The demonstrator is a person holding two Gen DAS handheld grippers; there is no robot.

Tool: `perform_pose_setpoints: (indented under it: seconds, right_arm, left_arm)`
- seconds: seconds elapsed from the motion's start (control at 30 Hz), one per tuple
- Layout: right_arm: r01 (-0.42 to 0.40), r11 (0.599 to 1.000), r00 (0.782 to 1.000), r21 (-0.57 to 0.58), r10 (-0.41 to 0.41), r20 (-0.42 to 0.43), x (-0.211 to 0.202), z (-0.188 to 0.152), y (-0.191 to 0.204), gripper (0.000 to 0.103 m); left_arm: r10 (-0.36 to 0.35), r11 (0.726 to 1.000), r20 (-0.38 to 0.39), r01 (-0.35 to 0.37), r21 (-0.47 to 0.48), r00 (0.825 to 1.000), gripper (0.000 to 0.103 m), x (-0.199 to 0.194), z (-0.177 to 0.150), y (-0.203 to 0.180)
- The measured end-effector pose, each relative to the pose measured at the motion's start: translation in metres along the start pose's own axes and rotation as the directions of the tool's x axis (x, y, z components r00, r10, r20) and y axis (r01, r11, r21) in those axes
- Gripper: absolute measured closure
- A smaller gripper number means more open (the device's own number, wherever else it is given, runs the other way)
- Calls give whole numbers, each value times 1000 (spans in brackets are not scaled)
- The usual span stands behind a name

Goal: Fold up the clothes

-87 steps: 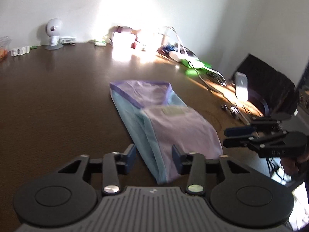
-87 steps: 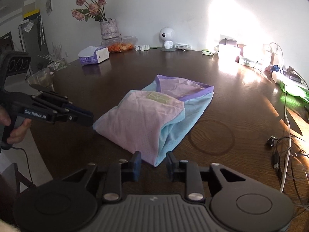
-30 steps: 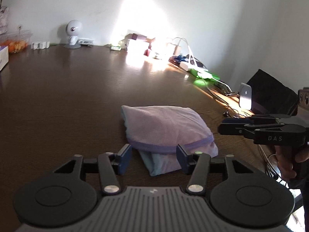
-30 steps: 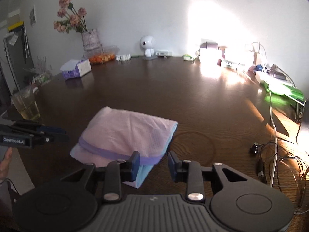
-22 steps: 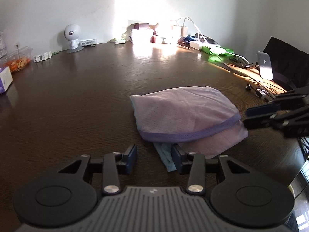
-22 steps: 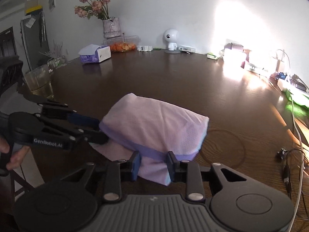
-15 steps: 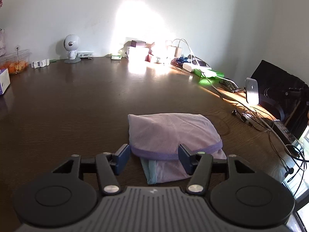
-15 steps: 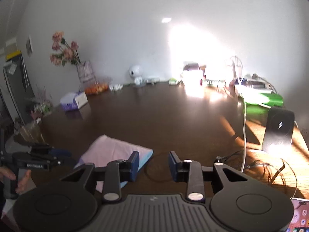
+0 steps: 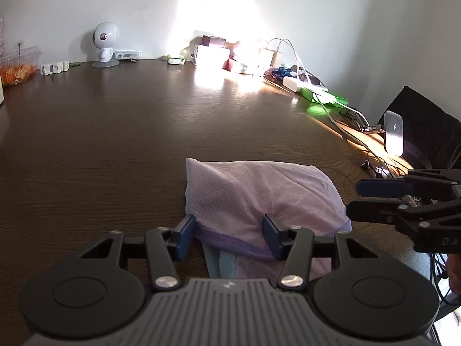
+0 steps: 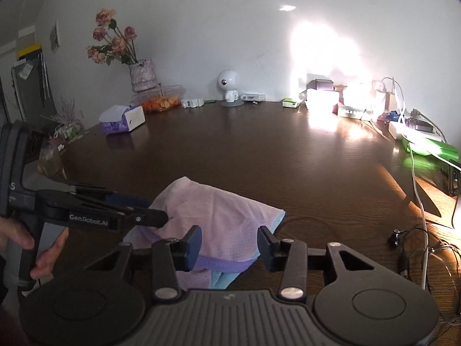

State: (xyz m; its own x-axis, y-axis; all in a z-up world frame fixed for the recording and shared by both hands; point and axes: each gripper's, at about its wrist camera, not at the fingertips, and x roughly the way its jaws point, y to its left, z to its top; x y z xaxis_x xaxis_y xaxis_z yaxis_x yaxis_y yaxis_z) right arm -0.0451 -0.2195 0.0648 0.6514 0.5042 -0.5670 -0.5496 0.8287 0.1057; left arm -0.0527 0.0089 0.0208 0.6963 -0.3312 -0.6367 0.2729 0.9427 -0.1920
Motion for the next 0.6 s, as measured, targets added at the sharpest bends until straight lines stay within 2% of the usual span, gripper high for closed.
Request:
perform_pose_setpoints:
  seconds: [0.03,0.07,0.1,0.13,0.17,0.27,0.3,0.33,0.4,0.47,0.53,0.6]
  right_arm:
    - [3,1000,1000,-1,-3,-6,6,-1,2,62]
    - [1,1000,1000,-4,-1,-14,12,-2,4,62]
    - [-7,1000,1000,-7,7,-26,18,-3,5,69]
    - [-12,1000,999,-5,12,-48,23,-5,6,89]
    - [-16,1000,997,-6,16,-78,27,-7,6,95]
    - [-8,1000,995,15,9,-94,20,-12,-1,95]
    - [9,1000,996,27,-6,-90,14,-12,-6,95]
    - [13,999,997,35,-10,-80,8,-12,-8,94]
    - [-2,998,999,61,5,-47,-2,-9,-13,91]
    - [-21,998,1000,62,22,-15,-6,-7,-12,90]
    - [-16,1000,1000,26,16,-26,1,-7,-4,63]
    - [-12,1000,999,-25,10,-48,8,-10,5,60]
  left_arm:
    - [-15,1000,-5,15,1,1000,80,1,-1,0]
    - [-15,1000,-7,16,8,1000,83,-1,-2,-2]
    - [-16,1000,-9,16,16,1000,85,-2,-2,-3]
    - [-12,1000,-8,12,29,1000,86,-5,-4,-5]
    - [-6,999,-12,7,33,1000,86,-9,-5,-4]
    - [7,1000,-5,-7,30,1000,83,-25,-10,-1]
    - [12,999,-4,-11,30,1000,77,-29,-11,1]
    - [16,999,-2,-16,31,1000,65,-34,-12,3]
    - [34,999,-8,-34,21,999,55,-32,-11,6]
    - [40,999,-12,-40,18,999,55,-31,-12,6]
    - [36,999,-15,-36,23,999,55,-30,-13,5]
    - [32,999,-18,-31,29,999,55,-29,-14,4]
